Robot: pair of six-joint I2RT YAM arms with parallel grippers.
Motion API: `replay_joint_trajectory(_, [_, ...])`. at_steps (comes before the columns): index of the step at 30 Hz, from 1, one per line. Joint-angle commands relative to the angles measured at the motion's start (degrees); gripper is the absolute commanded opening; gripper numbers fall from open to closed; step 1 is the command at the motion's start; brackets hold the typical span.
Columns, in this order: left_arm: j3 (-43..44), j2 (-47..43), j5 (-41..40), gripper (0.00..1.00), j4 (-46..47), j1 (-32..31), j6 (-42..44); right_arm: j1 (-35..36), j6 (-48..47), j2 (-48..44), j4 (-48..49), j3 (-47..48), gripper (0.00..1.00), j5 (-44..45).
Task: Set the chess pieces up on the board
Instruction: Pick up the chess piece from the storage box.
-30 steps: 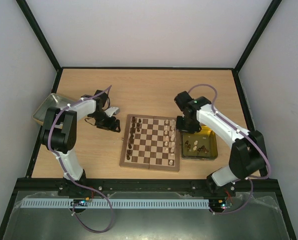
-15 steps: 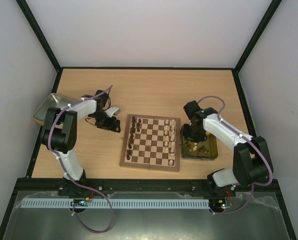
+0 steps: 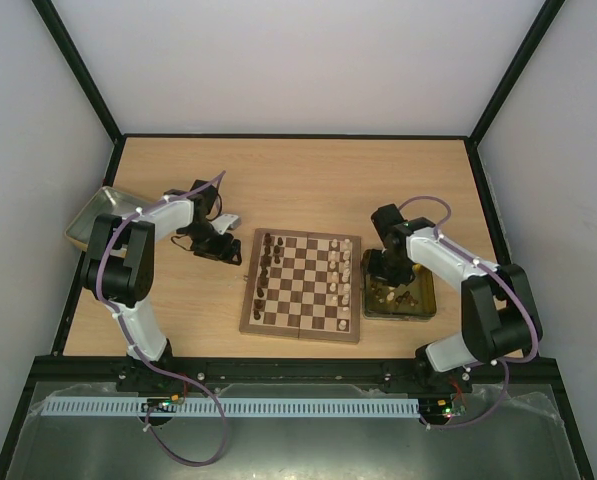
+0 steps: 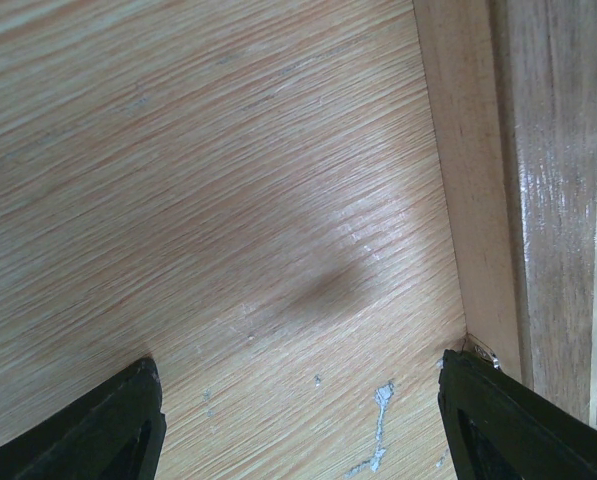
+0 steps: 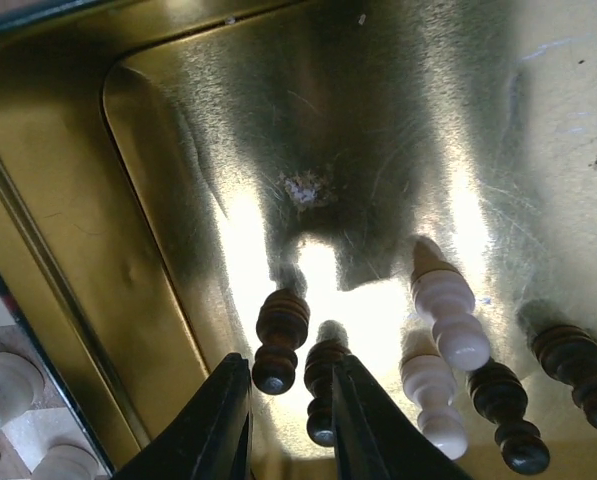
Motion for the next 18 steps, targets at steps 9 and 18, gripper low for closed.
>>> replay_joint_trajectory(9, [-1.06,2.98,-2.22,0.76,0.82,-0.36,-0.07,-0.18,-1.89,2.68,2.49,-1.72,0.21,-0.77])
replay_joint_trajectory(18, [-0.72,3.52,-2.34,0.76,0.73,-0.45,-0.02,-0.19,-2.71,2.72,-0.63,0.90,0.06,1.52])
